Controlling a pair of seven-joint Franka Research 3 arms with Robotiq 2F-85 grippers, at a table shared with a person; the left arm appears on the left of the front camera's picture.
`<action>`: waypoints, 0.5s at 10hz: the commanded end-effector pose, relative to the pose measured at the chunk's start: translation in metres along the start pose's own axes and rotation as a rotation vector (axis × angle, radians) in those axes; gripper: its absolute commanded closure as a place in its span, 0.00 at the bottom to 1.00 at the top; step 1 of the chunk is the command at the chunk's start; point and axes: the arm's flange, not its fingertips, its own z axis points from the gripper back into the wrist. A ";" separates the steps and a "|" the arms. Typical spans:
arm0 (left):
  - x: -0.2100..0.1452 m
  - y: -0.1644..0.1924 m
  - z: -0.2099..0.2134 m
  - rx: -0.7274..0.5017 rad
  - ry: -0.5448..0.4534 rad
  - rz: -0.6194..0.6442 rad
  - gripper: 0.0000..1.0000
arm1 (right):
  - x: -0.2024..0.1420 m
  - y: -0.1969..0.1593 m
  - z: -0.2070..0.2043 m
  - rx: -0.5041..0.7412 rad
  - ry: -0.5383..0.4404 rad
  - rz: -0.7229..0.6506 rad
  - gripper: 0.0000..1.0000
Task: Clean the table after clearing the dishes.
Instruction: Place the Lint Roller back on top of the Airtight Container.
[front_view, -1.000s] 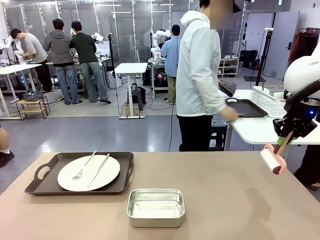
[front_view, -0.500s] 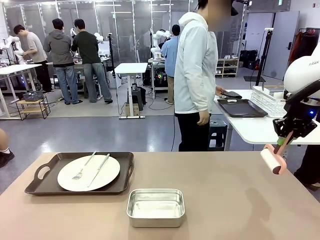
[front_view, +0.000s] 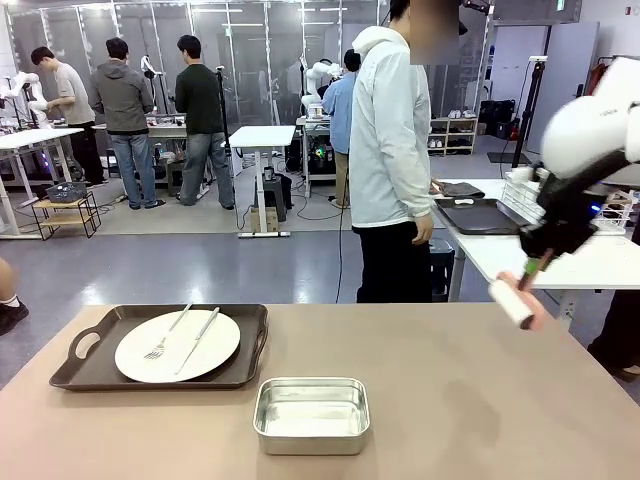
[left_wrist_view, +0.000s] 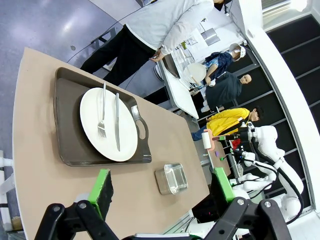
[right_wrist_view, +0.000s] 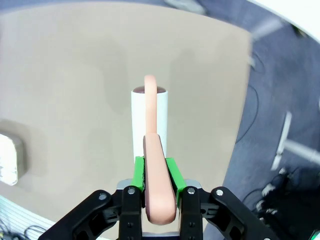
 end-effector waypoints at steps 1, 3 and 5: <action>0.001 -0.002 0.003 -0.003 -0.004 -0.004 0.00 | 0.014 0.057 0.014 -0.033 -0.025 0.218 0.78; 0.001 -0.002 0.003 -0.003 -0.004 -0.004 0.00 | 0.026 0.130 0.014 0.029 -0.009 0.455 0.78; 0.001 -0.002 0.003 -0.003 -0.004 -0.004 0.00 | 0.009 0.199 0.017 0.081 0.055 0.676 0.78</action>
